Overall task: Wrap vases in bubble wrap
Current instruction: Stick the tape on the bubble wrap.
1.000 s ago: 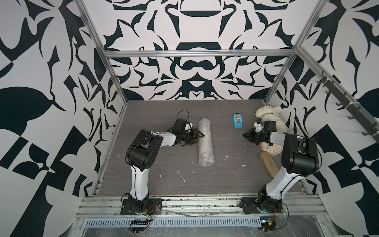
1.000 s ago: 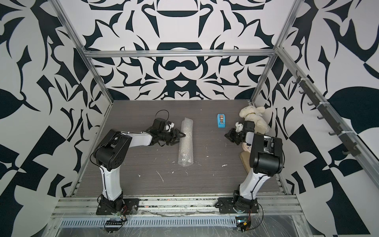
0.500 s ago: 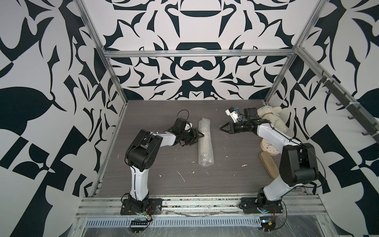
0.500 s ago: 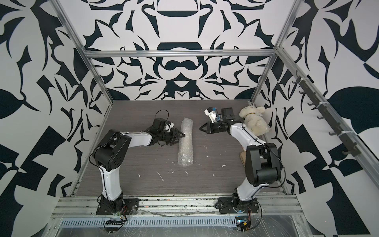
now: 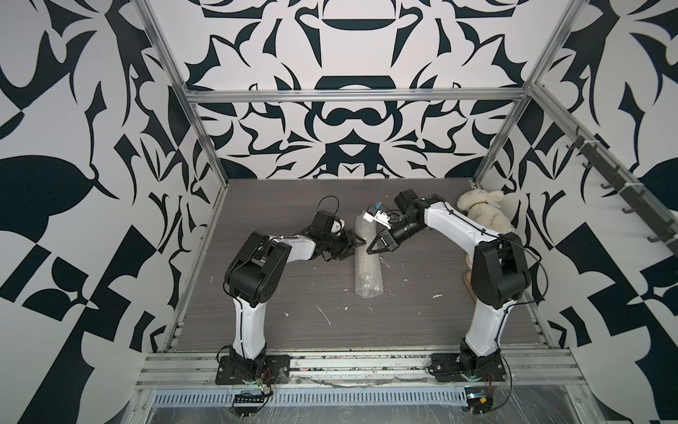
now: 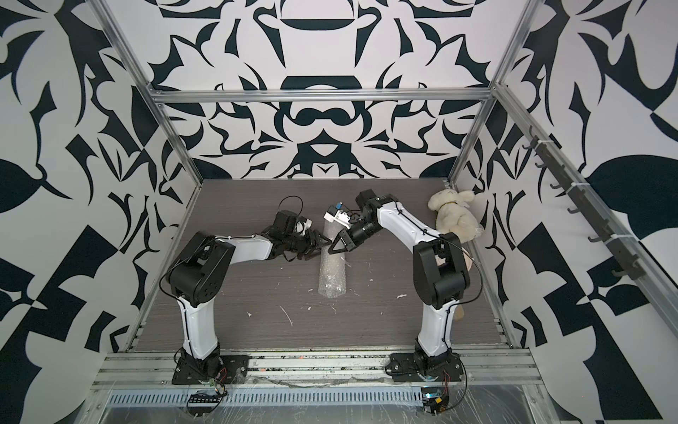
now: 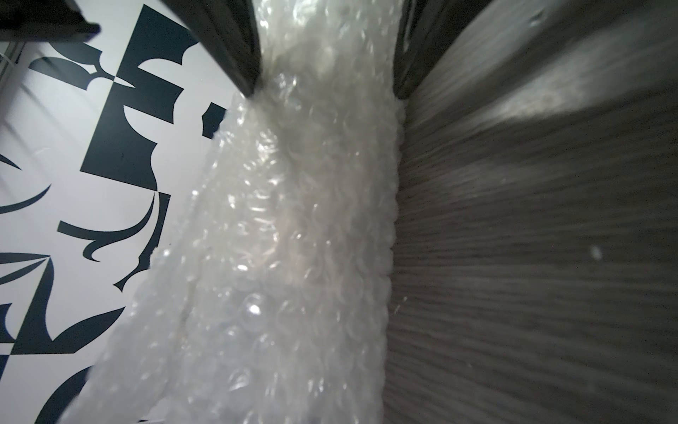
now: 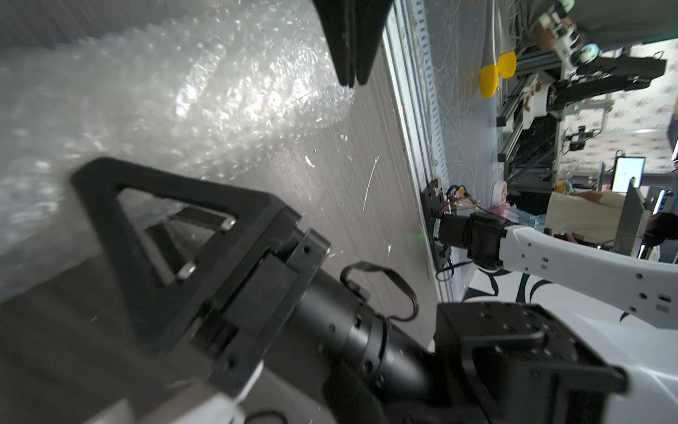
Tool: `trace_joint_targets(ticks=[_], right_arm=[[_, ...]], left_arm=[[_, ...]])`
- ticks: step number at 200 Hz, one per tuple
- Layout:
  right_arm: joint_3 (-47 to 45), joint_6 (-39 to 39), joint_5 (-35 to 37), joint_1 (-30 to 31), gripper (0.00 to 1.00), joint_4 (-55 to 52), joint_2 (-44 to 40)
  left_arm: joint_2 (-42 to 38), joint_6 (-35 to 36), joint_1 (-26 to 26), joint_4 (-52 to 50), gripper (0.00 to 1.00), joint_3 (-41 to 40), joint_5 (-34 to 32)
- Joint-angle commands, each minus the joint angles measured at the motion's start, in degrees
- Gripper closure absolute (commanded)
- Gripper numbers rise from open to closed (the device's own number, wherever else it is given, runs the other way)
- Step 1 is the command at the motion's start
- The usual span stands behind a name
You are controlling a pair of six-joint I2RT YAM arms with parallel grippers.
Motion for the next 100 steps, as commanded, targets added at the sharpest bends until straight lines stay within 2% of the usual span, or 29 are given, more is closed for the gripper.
trace_joint_targets(ticks=[1,44,100], right_arm=[[3.77,-5.60,0.44,1.50,1.00,-8.87,0.74],[9.76,-5.20,8.81,2.30,1.00,-12.27,6.23],[19.54,-8.09,12.80,2.22,1.00,-18.65,11.87]], left_arm=[[0.98,0.89,-0.27,-4.54,0.40,-0.36,-1.46],[0.41,0.65,-0.30,-4.75,0.40,-0.73,-1.63],[0.05,0.74,-0.35,-4.98,0.40,-1.16,-1.85]])
